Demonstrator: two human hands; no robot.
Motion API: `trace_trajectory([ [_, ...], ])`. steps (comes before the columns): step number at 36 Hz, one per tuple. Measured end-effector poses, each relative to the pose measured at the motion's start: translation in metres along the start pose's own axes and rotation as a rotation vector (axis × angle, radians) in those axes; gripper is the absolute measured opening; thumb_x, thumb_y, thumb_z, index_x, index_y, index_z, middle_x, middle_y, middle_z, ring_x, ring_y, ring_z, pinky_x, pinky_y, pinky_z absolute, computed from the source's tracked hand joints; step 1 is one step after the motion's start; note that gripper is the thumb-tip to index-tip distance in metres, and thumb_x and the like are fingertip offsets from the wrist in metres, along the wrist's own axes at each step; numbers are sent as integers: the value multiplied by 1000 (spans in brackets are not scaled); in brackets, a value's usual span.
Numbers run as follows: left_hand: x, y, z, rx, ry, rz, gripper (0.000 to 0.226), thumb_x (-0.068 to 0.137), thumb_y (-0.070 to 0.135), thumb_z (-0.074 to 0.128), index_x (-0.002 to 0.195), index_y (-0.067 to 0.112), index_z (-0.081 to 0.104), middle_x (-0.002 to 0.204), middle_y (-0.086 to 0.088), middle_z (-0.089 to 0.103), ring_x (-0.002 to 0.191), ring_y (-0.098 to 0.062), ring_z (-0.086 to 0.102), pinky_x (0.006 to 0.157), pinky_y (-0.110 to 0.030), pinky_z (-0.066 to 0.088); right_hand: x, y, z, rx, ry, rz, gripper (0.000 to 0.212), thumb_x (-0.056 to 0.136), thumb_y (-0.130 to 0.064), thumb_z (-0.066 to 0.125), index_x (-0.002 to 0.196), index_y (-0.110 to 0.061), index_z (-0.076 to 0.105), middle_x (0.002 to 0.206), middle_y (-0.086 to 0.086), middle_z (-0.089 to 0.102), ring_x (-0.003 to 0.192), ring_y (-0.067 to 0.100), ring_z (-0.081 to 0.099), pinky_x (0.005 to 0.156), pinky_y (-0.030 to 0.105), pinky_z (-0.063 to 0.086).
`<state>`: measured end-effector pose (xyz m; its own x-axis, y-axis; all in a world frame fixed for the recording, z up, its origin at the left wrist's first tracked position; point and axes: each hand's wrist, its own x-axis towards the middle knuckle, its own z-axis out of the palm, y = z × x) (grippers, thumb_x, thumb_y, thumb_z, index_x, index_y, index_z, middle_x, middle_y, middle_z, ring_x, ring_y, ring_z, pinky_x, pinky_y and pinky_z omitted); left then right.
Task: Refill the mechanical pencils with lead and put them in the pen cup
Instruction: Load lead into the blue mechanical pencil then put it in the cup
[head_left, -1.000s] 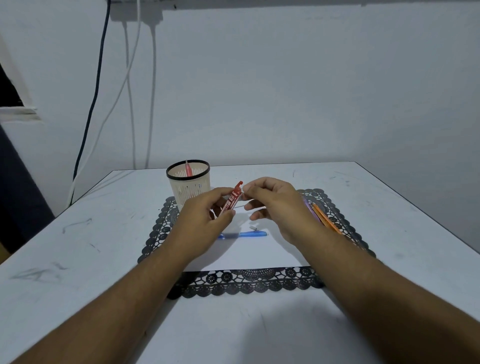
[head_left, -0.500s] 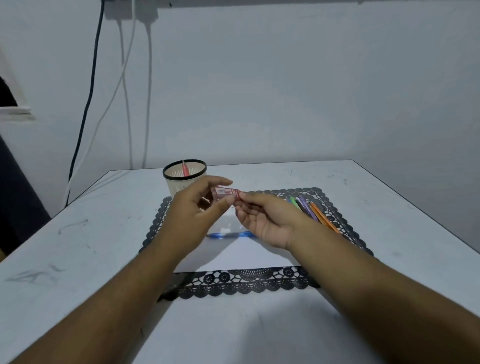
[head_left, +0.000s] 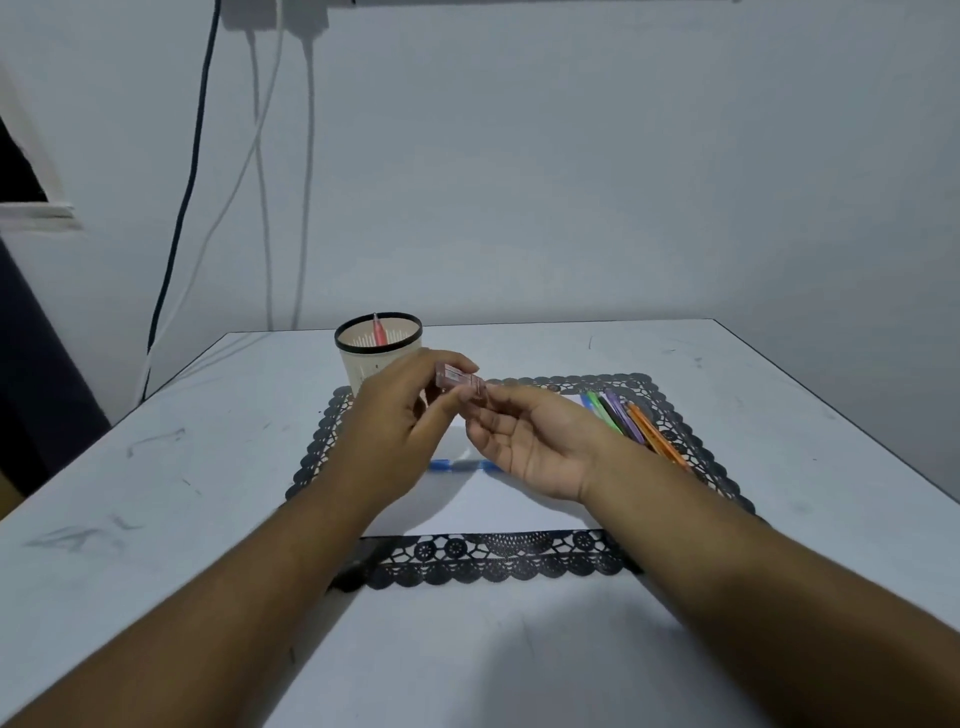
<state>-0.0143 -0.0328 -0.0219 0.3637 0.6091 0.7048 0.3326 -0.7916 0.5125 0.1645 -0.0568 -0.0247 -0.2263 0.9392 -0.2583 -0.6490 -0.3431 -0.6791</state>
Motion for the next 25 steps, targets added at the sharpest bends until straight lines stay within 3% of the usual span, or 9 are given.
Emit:
trace_trajectory([
  [6, 0, 4, -5, -2, 41, 24, 16, 100, 23, 62, 113, 19, 70, 101, 14, 70, 90, -11, 66, 71, -12, 44, -2, 1, 0, -17, -18, 41, 20, 101, -9, 58, 108, 7, 69, 92, 18, 73, 70, 23, 73, 71, 28, 62],
  [18, 1, 0, -4, -16, 18, 15, 14, 101, 28, 63, 112, 24, 70, 100, 14, 70, 82, -18, 64, 65, -20, 47, -2, -2, 1, -20, 12, -1, 17, 103, -5, 55, 103, 6, 67, 86, 17, 73, 65, 21, 72, 67, 27, 62],
  [25, 0, -2, -5, -200, 85, -135, 16, 93, 44, 68, 106, 36, 72, 99, 6, 74, 83, -30, 68, 72, -58, 55, -3, -3, 4, 24, 57, -52, 14, 101, -5, 60, 94, 5, 68, 75, 15, 72, 58, 19, 70, 60, 27, 63],
])
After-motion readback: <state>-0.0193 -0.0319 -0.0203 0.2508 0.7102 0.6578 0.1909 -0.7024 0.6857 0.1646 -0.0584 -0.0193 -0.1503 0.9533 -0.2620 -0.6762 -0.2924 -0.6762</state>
